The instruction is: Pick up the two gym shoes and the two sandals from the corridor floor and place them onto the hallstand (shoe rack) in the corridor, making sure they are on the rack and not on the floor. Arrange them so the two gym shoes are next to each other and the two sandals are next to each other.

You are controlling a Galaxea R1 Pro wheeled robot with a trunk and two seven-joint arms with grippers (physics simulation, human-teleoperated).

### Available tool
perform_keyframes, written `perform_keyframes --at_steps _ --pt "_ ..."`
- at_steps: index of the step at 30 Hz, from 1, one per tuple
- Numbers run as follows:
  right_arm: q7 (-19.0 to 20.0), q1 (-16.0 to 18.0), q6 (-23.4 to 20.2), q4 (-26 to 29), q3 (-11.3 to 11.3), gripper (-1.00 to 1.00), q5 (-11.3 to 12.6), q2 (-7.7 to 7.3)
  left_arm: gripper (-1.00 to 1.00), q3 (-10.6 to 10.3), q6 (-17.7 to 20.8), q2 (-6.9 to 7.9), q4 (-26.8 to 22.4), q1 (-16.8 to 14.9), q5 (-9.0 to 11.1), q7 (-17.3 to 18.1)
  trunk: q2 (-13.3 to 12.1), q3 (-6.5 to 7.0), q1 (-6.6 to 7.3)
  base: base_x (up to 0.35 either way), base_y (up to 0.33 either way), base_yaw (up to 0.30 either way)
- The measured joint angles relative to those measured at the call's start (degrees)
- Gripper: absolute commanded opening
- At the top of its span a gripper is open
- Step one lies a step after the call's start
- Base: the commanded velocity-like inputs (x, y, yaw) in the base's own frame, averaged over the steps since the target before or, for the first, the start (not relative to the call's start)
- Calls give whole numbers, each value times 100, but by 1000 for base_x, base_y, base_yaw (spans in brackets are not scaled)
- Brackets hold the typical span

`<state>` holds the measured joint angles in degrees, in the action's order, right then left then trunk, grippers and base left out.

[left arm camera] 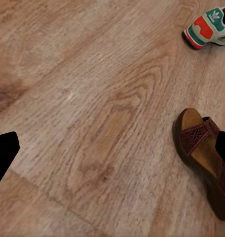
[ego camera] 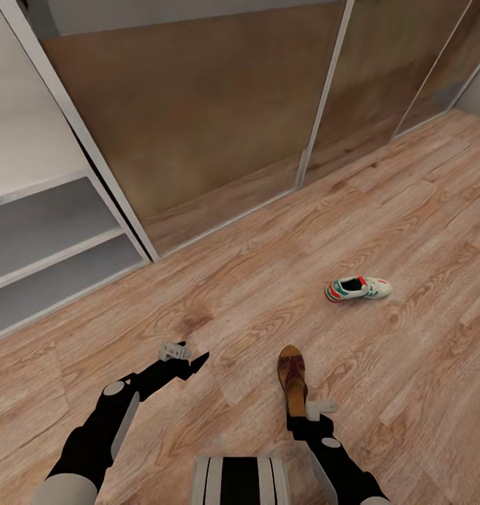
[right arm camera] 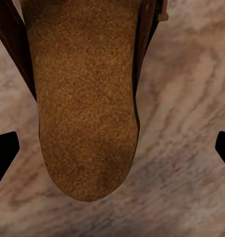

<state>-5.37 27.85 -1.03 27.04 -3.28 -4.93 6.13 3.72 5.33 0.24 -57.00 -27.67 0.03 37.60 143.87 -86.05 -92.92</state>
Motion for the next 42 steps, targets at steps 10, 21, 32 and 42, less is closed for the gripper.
perform_keyframes --at_steps 10,21,32,42 --pt "0 1 0 -11 1 100 0 4 100 -4 6 22 -45 6 3 0 0 -15 0 0 0 123" --pt "-1 0 0 15 -6 100 0 -7 100 -8 9 32 -117 18 3 3 0 -24 0 0 0 32" --pt "-2 0 0 9 -36 100 0 -30 100 -14 9 17 -120 18 4 7 12 -281 -24 0 0 0" --pt "-2 0 0 3 -33 100 -5 -32 100 -17 8 24 -120 18 11 8 17 -386 -34 0 0 1"
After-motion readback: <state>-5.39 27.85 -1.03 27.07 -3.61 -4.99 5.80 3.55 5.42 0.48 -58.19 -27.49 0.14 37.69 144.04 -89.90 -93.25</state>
